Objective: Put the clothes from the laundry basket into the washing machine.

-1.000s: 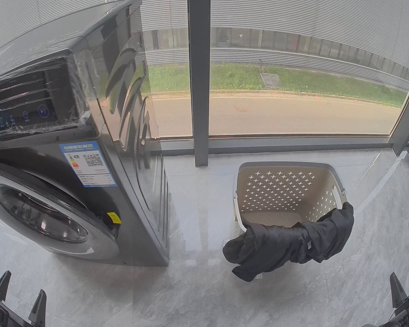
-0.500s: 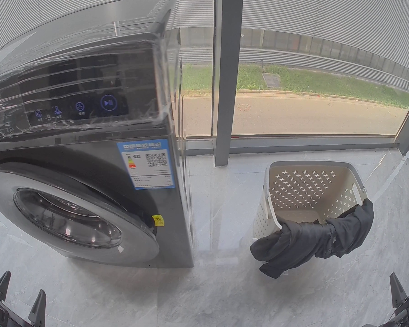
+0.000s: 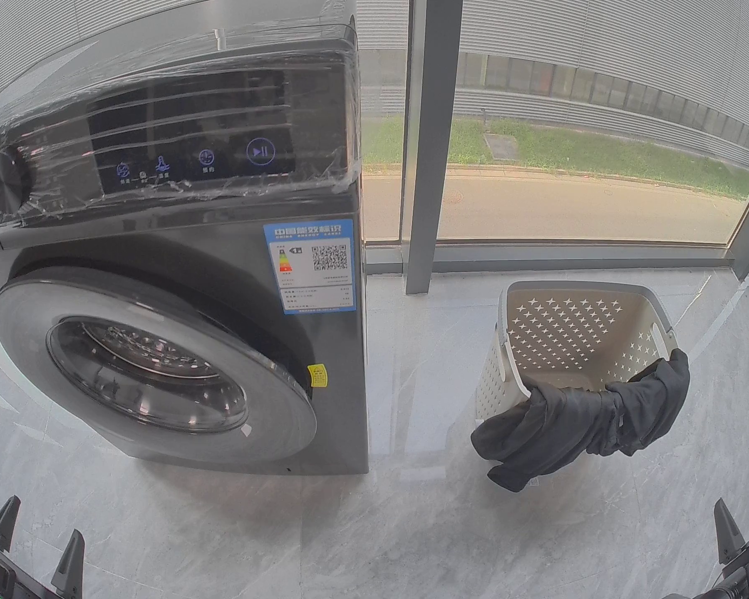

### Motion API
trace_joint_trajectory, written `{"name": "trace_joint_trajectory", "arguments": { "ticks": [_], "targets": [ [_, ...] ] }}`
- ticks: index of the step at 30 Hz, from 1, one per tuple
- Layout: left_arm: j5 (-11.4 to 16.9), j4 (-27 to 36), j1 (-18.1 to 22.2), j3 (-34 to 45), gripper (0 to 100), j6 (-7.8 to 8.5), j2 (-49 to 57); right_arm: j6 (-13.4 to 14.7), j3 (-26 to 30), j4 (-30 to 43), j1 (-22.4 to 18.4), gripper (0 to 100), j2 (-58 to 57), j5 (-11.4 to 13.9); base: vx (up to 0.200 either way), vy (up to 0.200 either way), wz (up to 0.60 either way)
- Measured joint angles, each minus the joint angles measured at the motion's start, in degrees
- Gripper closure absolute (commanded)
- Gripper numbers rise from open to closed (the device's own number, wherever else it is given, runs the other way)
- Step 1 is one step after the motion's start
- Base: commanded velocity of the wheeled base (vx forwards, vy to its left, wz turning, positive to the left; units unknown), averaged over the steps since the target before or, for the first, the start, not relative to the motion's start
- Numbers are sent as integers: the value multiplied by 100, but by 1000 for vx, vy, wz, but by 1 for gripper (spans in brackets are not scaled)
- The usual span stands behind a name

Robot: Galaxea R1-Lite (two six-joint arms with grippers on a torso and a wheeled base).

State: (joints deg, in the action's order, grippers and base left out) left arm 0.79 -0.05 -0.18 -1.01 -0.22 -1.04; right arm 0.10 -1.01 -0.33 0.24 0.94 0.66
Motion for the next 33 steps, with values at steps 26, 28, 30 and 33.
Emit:
{"name": "trace_joint_trajectory", "arguments": {
  "ticks": [26,28,30,33],
  "targets": [
    [-4,2,-2,0,0,9,0,0,0,1,0,0,0,2,0,138,0],
    [-9,5,-2,0,0,1,0,0,0,1,0,0,0,2,0,200,0],
    [-11,2,0,0,0,1,0,4,0,0,0,0,0,2,0,200,0],
    [-9,5,2,0,0,4,0,1,0,1,0,0,0,2,0,200,0]
  ]
}}
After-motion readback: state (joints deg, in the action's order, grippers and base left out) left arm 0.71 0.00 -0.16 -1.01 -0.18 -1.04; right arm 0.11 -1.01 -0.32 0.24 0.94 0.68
